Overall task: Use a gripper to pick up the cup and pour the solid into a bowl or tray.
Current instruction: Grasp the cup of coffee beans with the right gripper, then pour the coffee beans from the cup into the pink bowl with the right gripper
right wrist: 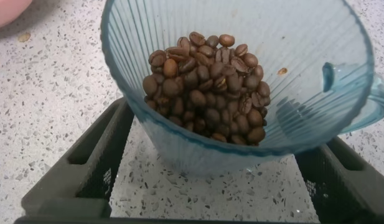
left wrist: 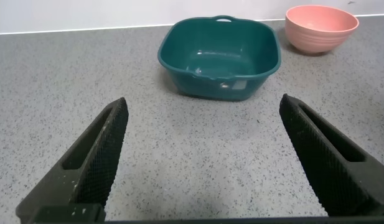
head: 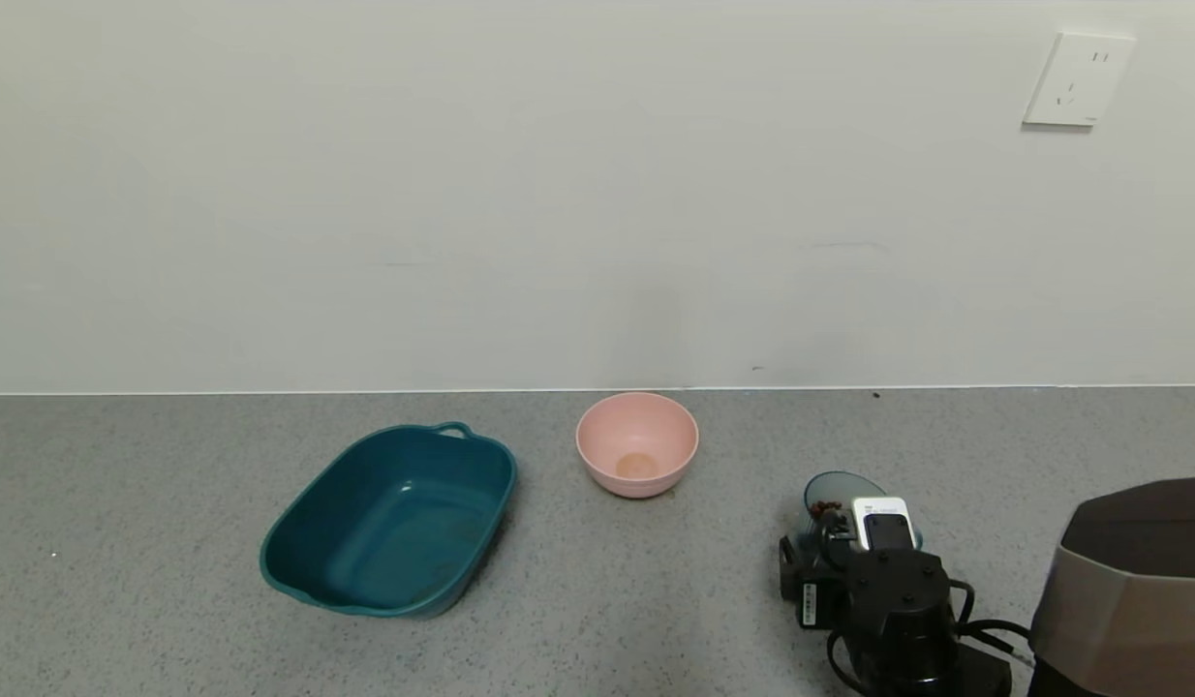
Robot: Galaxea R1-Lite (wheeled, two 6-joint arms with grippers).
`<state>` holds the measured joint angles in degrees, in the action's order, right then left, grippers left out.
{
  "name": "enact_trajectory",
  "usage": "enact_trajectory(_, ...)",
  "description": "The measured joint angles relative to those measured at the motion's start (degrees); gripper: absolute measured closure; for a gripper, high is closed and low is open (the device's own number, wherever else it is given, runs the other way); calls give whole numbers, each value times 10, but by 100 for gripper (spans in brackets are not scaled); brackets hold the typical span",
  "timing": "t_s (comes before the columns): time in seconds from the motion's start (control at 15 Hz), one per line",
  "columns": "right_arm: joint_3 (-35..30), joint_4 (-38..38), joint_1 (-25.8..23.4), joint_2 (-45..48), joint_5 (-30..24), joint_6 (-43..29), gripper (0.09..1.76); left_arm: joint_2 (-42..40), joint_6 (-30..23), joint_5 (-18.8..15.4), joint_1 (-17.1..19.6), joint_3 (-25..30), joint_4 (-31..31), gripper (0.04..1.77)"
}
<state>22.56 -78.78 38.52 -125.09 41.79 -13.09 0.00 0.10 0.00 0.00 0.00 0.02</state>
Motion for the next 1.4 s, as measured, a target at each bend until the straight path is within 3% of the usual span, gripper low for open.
enact_trajectory(0.07,0,0,-1,0,0,0,16,0,0,0,0,0,0,6)
enact_trajectory(0.13,-1,0,-1,-1,0,0,36,0,0,0,0,0,0,6)
enact_trajectory(0.27,-1,0,-1,-1,0,0,50,0,0,0,0,0,0,6)
enact_trajectory(0.93,-7,2,-1,8,-1,8,52,0,0,0,0,0,0,6)
enact_trajectory(1.2,2,4,-14,41,-11,76,52,0,0,0,0,0,0,6)
enact_trajectory(1.4,27,6,-30,70,-50,136,52,0,0,0,0,0,0,6)
